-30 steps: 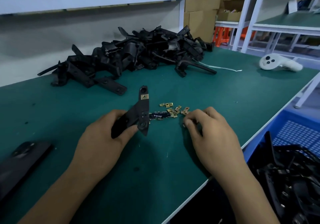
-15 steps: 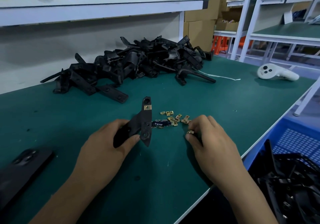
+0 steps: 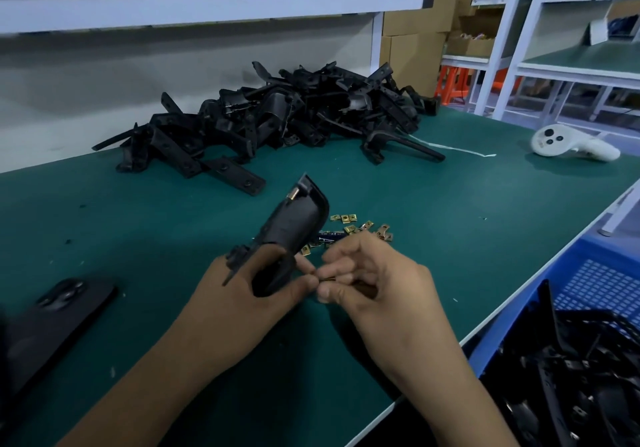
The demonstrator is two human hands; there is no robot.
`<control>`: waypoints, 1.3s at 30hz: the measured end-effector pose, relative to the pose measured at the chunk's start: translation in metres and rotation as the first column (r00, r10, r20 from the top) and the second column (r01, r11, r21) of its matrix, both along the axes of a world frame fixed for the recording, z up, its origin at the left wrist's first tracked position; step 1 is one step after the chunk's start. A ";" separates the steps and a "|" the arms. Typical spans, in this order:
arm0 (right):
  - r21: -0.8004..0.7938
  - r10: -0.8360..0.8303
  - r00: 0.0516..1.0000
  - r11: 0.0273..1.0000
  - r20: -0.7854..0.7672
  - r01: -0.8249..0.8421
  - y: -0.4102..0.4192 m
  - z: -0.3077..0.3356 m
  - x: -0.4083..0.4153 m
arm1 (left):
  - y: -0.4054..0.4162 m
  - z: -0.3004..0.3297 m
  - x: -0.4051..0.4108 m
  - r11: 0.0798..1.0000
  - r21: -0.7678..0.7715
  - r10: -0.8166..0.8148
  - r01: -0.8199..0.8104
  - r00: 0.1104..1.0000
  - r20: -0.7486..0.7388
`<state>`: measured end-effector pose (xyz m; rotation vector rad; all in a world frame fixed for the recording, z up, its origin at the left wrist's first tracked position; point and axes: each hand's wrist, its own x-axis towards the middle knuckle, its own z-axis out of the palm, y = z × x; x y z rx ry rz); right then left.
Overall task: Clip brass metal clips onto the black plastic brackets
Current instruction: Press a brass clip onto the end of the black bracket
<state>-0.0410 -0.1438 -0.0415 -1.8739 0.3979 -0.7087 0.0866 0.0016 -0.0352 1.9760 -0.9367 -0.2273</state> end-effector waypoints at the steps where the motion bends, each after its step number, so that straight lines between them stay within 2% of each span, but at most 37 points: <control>1: 0.008 -0.007 1.000 1.000 0.001 0.007 -0.001 0.000 0.000 | -0.001 0.000 -0.001 1.000 -0.027 -0.005 0.006 1.000 0.026; 6: 0.228 -0.043 0.994 0.973 0.098 0.020 0.000 -0.001 0.001 | -0.001 -0.001 0.005 0.991 -0.027 0.132 -0.130 0.972 0.192; 10: 0.357 -0.045 0.979 0.933 0.201 -0.031 -0.002 0.000 0.001 | 0.008 0.002 0.012 0.989 0.102 0.070 -0.106 0.949 0.309; 13: 0.470 -0.035 0.960 0.877 0.278 -0.104 -0.005 0.005 -0.002 | 0.008 0.001 0.012 0.991 0.106 0.032 -0.078 0.926 0.377; 16: 0.543 -0.009 0.950 0.823 0.311 -0.170 -0.008 0.010 -0.006 | 0.005 0.001 0.011 0.993 0.066 0.064 -0.099 0.914 0.400; 22: 0.570 0.015 0.950 0.797 0.313 -0.201 -0.010 0.013 -0.010 | 0.004 0.000 0.014 0.995 0.039 0.071 -0.095 0.905 0.419; 39: 0.571 0.084 0.944 0.778 0.320 -0.262 -0.014 0.013 -0.011 | 0.002 -0.004 0.016 1.000 0.000 0.027 -0.029 0.942 0.333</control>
